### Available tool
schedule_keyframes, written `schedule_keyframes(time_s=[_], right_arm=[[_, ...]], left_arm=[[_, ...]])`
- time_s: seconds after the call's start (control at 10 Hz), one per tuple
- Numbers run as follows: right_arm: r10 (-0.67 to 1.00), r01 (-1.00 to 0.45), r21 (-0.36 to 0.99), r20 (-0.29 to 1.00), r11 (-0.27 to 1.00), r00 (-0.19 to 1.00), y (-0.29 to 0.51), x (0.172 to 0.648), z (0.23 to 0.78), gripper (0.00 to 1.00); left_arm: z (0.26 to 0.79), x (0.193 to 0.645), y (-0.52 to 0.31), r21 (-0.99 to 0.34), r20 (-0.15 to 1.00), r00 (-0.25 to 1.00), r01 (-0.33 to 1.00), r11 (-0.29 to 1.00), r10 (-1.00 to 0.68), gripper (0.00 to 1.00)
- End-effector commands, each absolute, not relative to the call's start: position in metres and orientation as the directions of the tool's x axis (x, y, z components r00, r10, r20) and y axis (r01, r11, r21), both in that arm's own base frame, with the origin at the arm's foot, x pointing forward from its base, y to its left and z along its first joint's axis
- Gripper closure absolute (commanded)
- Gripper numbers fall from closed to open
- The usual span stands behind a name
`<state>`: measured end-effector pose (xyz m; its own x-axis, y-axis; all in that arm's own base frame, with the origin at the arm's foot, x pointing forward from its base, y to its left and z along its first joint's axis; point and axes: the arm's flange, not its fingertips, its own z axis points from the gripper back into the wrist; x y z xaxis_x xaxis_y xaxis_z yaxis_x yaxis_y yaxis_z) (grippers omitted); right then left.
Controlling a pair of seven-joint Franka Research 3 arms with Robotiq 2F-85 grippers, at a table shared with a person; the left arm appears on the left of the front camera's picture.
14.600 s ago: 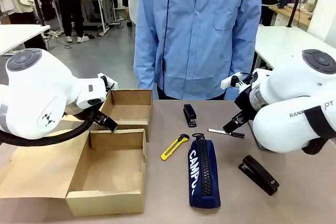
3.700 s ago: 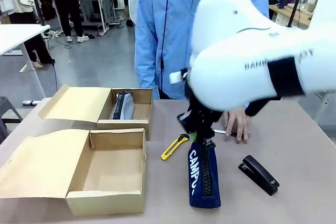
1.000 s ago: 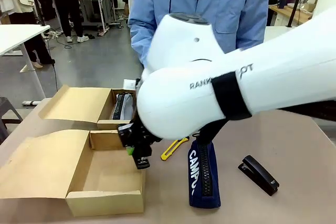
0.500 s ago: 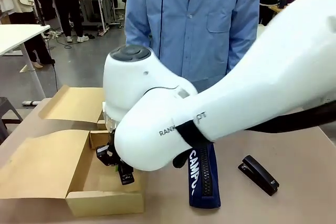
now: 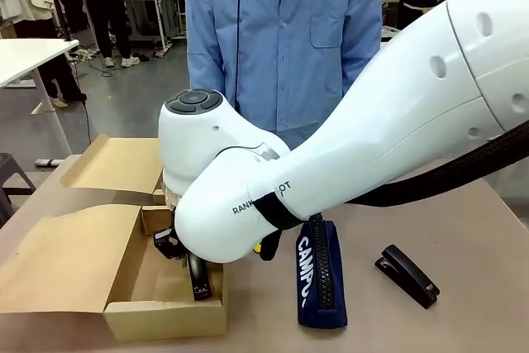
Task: Place items inside the box.
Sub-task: Pick up a Pencil pouch or Stapler and place it inside the Mailer Box closest to the robot.
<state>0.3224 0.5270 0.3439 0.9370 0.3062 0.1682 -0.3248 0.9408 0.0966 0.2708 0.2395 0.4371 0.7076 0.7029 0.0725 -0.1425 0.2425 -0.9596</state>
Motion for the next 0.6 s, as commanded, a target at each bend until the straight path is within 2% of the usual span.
schedule_keyframes(time_s=[0.0,0.5], right_arm=[[0.276,-0.293,0.095,0.164,0.951,0.947,0.532,0.320,0.350,0.00],[0.299,-0.326,0.137,0.186,0.935,0.936,0.512,0.316,0.374,0.00]], left_arm=[[0.437,0.270,0.239,-0.963,0.092,0.707,-0.115,0.242,0.701,0.00],[0.437,0.270,0.239,-0.963,0.092,0.707,-0.115,0.242,0.701,0.00]])
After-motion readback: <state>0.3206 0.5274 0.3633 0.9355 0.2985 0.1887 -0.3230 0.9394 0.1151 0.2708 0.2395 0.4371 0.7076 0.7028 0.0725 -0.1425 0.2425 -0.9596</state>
